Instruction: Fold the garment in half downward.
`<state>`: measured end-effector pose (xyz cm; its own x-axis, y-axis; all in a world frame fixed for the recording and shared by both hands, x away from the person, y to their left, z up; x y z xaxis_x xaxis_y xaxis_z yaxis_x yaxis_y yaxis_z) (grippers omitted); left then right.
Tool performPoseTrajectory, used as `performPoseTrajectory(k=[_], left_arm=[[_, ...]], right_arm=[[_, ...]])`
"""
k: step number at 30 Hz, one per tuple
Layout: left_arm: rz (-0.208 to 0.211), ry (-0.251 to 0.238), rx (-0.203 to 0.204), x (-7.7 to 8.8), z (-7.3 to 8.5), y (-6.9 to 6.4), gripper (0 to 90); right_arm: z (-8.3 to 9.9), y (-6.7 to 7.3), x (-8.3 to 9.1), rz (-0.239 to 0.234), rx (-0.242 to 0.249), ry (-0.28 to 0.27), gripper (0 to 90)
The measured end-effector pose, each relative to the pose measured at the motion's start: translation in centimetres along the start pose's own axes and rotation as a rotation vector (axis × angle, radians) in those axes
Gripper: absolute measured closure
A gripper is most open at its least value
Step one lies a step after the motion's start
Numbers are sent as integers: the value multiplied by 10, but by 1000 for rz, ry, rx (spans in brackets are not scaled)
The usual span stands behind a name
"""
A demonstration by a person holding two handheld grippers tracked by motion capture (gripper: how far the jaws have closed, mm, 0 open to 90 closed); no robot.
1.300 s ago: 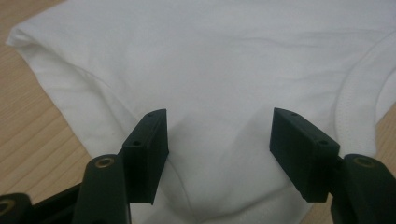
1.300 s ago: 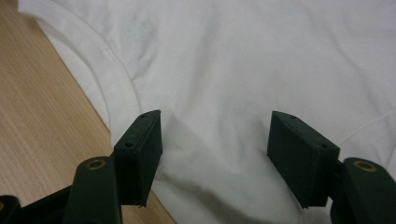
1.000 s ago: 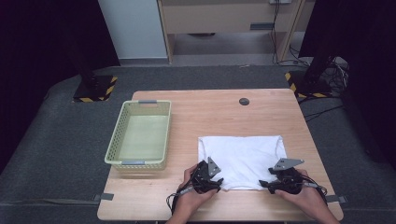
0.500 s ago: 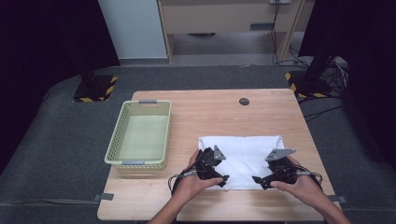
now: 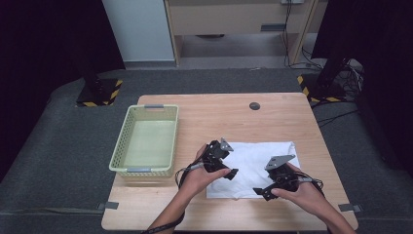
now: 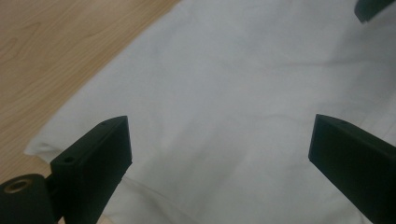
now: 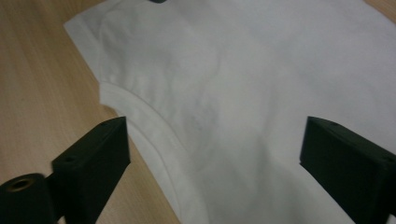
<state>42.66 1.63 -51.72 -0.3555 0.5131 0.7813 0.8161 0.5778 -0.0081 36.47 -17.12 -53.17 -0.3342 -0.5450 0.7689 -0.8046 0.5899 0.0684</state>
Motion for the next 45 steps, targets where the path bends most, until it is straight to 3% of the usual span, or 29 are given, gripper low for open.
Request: performPoseTrajectory(k=[4, 12, 18, 21, 29, 36, 45], left_arm=[[-13, -11, 18, -1, -5, 9, 57], [-41, 24, 11, -1, -11, 21, 68], [-78, 1, 24, -1, -19, 29, 92], [-75, -16, 39, -4, -21, 31, 109], [-82, -12, 17, -11, -20, 29, 135], [-119, -27, 20, -9, -23, 36, 176], [-186, -42, 34, -3, -29, 55, 213]], right_arm=[[-5, 10, -4, -28, 20, 6, 146], [-18, 19, -14, -35, 44, -8, 124], [-25, 27, -23, -37, 72, -4, 103], [-31, 29, -27, -31, 84, -2, 93], [-43, 34, -34, -42, 104, 1, 137], [-50, 36, -35, -48, 111, -13, 175], [-65, 50, -41, -65, 125, -23, 211]])
Point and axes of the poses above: each handheld gripper's, and its own axes: x roughly backward along the jaws, z roughly out of its underside, y roughly to its left, the point moved 5 cm from there along -x, roughly forward along the jaws
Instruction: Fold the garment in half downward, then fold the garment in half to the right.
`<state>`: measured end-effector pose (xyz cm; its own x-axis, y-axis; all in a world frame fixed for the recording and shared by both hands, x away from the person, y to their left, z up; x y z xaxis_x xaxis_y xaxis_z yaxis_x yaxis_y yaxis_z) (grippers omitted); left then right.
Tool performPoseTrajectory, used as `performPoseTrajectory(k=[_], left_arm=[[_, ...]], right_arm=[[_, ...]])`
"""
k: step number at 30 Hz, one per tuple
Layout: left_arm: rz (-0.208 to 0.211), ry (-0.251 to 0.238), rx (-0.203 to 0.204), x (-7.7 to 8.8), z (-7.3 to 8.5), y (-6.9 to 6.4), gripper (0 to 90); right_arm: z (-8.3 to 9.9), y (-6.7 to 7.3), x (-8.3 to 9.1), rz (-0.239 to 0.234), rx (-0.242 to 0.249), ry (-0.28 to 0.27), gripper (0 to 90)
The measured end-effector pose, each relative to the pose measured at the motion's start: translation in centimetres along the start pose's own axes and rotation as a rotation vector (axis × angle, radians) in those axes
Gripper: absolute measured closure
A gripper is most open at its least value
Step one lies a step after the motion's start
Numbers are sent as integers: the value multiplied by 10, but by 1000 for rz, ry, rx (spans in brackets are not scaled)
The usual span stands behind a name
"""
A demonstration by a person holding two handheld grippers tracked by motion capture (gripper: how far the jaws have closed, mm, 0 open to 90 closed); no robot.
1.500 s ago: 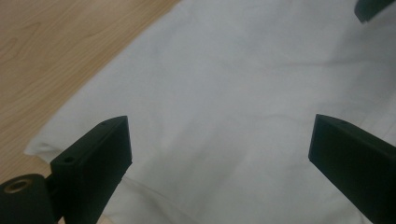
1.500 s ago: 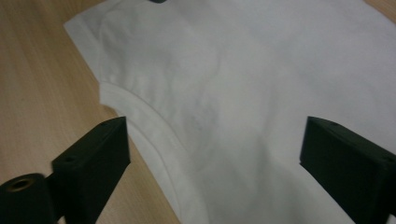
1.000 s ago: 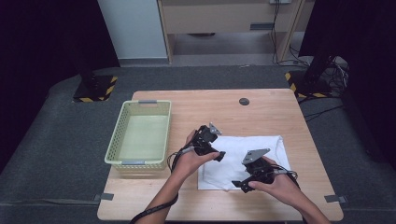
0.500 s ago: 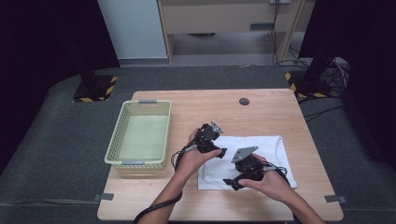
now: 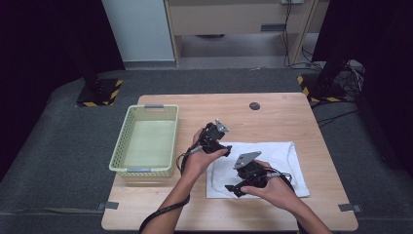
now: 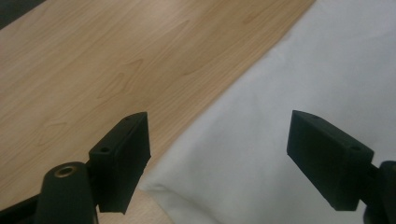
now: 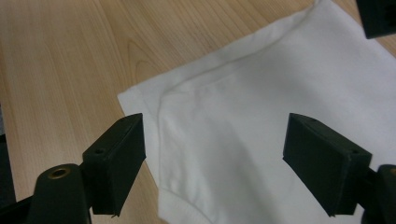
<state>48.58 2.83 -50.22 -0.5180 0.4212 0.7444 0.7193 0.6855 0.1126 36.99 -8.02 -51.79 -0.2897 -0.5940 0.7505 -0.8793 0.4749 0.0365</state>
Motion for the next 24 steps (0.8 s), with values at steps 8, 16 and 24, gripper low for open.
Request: performPoseTrajectory(k=[8, 16, 24], left_arm=[[-23, -1, -5, -1, 1, 9, 291], [-26, 6, 0, -1, 5, 13, 279], [-44, 6, 13, -6, 14, 17, 269]], right_arm=[[-12, 13, -11, -25, 11, 13, 244], [-16, 27, -30, -29, 39, 17, 221], [-12, 29, -42, 1, 48, 34, 182]])
Point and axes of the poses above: each handheld gripper's, and its own axes: x roughly backward along the jaws, z roughly out of its underside, y roughly to its left, the point moved 5 cm from there along -x, roughly forward along the jaws
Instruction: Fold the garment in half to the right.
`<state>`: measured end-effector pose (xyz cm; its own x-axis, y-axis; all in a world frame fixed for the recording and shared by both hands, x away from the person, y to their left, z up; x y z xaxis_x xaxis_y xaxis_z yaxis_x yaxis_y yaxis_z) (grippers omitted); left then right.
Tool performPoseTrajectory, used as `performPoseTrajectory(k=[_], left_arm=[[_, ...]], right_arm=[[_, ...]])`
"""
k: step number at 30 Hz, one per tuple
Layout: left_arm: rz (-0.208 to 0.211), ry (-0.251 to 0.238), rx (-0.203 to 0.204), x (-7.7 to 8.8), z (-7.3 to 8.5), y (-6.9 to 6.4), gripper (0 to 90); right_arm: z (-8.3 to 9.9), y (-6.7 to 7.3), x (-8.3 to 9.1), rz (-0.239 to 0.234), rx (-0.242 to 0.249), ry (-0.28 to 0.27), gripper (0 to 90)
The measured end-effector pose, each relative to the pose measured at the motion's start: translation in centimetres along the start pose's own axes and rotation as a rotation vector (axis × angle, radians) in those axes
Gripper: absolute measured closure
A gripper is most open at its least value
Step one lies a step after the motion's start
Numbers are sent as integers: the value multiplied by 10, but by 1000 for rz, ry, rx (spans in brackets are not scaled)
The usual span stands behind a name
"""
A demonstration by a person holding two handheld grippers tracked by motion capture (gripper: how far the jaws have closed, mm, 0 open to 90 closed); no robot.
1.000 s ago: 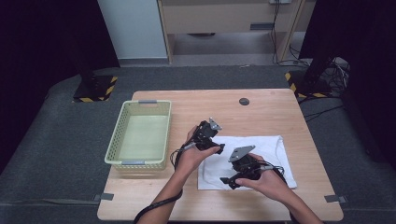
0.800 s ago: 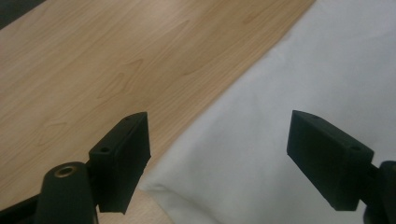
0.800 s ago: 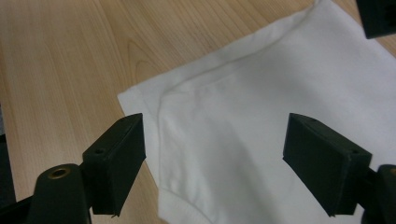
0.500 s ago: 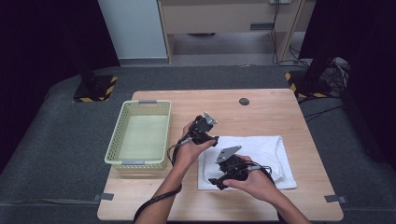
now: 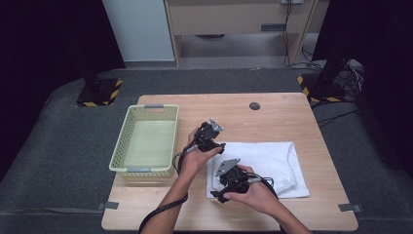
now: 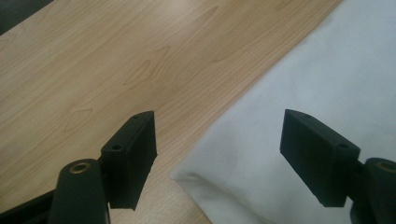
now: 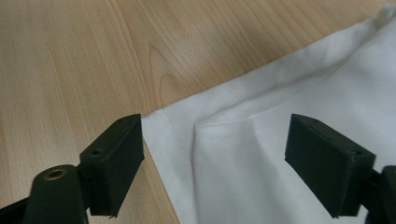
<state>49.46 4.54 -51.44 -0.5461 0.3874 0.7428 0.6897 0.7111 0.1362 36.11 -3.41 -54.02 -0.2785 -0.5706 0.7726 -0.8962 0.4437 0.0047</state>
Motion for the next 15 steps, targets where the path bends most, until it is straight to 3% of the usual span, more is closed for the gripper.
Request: performPoseTrajectory(k=[4, 15], left_arm=[[3, 17, -4, -3, 3, -1, 326], [-8, -11, 8, 2, 1, -7, 279]], right_arm=[[5, -1, -6, 7, -16, 6, 156], [9, 8, -18, 2, -15, -11, 142]])
Point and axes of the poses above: each handheld gripper's, and its own axes: x roughly backward along the jaws, z roughly out of its underside, y roughly to its left, the point moved 5 cm from there along -x, roughly forward along the jaws
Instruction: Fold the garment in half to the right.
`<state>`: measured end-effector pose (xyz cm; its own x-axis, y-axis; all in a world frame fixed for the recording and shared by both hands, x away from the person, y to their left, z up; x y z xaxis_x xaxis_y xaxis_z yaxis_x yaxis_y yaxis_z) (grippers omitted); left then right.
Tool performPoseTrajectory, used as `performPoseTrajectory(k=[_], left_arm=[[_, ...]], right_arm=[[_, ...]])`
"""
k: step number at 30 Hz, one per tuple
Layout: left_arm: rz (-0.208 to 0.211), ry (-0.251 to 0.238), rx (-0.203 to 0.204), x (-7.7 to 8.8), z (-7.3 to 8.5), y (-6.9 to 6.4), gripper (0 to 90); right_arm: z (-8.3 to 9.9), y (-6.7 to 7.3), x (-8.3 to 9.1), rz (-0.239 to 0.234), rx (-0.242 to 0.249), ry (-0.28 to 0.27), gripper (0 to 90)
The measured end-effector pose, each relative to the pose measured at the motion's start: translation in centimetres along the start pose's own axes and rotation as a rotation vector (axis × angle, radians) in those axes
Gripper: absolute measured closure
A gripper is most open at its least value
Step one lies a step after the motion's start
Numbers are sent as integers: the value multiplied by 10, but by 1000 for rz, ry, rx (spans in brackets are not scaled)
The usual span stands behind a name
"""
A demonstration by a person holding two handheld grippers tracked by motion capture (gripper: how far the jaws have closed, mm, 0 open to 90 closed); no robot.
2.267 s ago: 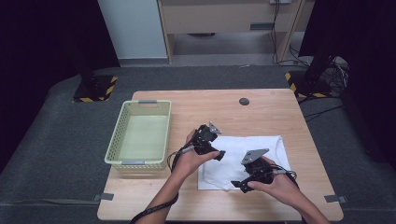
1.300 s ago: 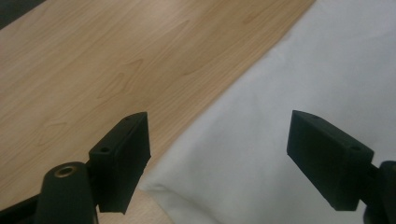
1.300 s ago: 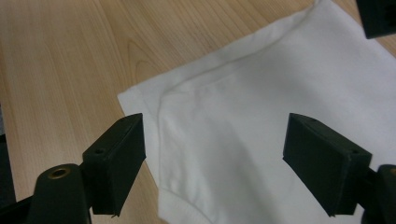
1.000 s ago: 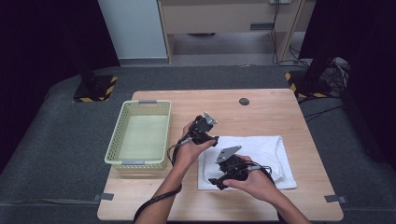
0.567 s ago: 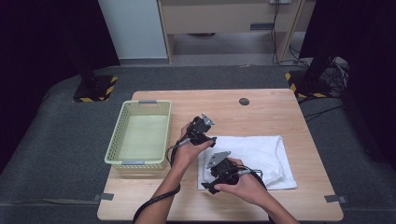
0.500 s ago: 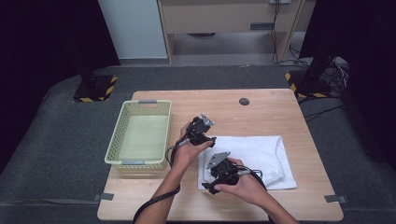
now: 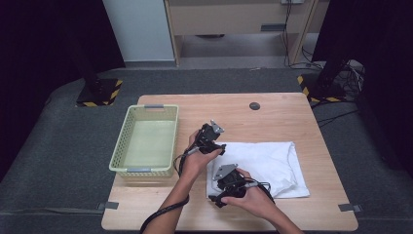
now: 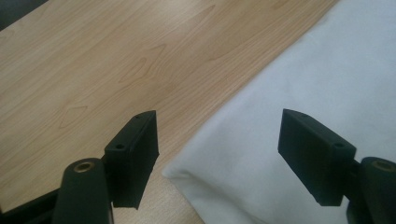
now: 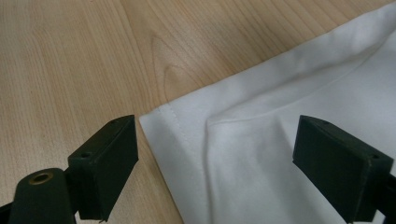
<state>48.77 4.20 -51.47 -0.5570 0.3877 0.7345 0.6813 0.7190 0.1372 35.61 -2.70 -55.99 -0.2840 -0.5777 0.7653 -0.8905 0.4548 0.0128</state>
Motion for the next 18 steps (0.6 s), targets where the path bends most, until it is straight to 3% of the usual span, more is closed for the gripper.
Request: performPoseTrajectory(k=[5, 10, 12, 14, 18], left_arm=[[1, -5, 16, -2, 6, 2, 276], [0, -13, 47, -4, 12, 7, 273], [0, -19, 55, -2, 13, 8, 283], [7, -16, 50, -1, 13, 9, 353], [2, -28, 59, 1, 14, 10, 356]], right_arm=[[1, 6, -8, -14, 2, -11, 129], [-3, 9, -14, 13, 12, -16, 135], [-2, 7, -15, 31, 21, -21, 174], [-2, 4, -13, 36, 18, -28, 236], [-1, -2, -9, 63, 5, -48, 406]])
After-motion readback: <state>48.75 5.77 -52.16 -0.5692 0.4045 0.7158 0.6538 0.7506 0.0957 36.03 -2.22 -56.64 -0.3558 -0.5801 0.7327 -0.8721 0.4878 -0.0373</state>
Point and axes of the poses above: each handheld gripper's, and its own axes: x roughly backward along the jaws, z roughly out of its underside, y roughly to its left, the point moved 5 cm from there along -x, roughly forward along the jaws
